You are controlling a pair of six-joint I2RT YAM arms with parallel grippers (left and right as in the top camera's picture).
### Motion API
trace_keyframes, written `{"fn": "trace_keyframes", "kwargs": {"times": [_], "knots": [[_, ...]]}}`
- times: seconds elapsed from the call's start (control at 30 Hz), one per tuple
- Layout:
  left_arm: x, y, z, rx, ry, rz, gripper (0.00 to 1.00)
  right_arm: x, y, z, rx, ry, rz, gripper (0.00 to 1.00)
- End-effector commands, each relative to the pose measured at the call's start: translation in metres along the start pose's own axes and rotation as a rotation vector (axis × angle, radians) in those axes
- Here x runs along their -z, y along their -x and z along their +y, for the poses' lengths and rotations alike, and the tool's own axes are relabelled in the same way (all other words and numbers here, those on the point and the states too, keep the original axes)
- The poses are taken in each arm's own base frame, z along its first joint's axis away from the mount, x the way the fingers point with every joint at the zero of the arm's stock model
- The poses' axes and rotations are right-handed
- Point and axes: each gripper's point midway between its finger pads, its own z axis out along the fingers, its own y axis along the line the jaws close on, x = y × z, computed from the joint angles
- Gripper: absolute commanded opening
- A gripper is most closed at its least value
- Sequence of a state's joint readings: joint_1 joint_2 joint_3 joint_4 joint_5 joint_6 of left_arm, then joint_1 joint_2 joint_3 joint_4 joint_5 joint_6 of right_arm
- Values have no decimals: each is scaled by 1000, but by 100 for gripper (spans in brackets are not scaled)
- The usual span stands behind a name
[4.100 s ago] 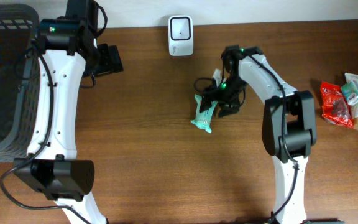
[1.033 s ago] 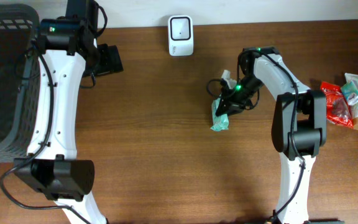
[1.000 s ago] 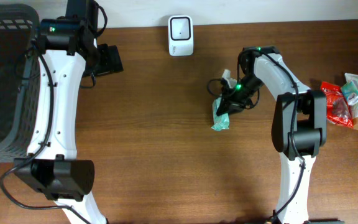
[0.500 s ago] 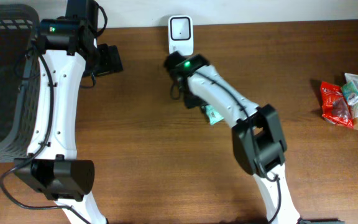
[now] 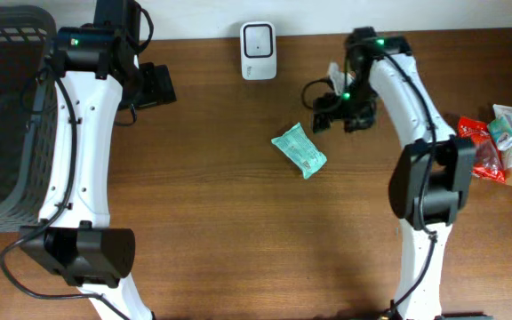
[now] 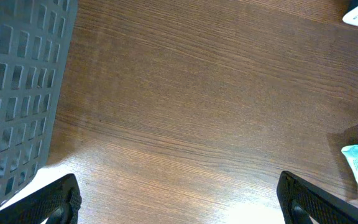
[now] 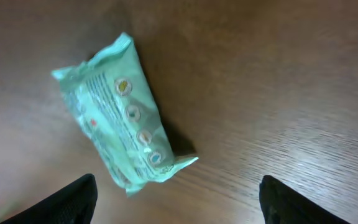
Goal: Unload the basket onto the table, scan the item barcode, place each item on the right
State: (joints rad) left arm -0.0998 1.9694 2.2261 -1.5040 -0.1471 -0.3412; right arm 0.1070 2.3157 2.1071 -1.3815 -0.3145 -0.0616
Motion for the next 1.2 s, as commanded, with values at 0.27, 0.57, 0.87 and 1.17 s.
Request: {"fn": "trace_keyframes", "kwargs": {"times": [0.27,0.57,0.87,1.17], "knots": [[-1,0,0,3,7,1,99,-47,-5,27,138,327,-57,77],[-1,0,0,4,7,1,99,-76,-24,32,117,420,-32,35],[-1,0,0,3,7,1,99,-27,7,26,5,259,-66,4],[-1,-1,0,3,7,1,99,47,-8,-43,-209,-962,-155,4]]}}
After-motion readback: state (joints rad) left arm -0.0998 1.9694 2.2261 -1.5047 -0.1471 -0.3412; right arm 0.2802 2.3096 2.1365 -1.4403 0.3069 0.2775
